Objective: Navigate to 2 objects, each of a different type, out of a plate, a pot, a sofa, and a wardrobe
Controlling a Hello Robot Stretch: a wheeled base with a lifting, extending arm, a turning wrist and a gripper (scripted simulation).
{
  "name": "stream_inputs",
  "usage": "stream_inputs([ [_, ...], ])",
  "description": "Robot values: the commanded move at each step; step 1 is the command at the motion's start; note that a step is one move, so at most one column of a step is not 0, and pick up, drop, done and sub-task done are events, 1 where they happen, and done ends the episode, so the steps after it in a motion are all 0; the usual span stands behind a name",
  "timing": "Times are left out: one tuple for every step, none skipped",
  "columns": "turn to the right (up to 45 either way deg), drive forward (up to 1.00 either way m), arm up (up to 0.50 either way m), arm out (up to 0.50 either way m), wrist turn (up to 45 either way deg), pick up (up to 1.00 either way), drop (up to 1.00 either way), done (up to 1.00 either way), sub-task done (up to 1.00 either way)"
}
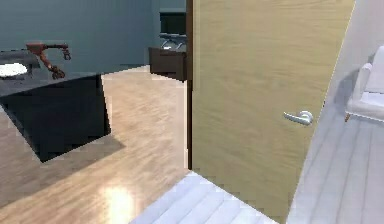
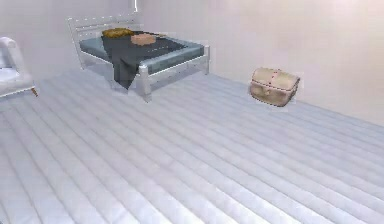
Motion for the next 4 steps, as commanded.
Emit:
stream_inputs([
  [-45.0,0.00,0.00,0.00,0.0,0.00,0.00,0.00,0.00],
  [-12.0,0.00,0.00,0.00,0.0,0.00,0.00,0.00,0.00],
  [0.0,0.90,0.00,0.00,0.0,0.00,0.00,0.00,0.00],
  [-39.0,0.00,0.00,0.00,0.0,0.00,0.00,0.00,0.00],
])
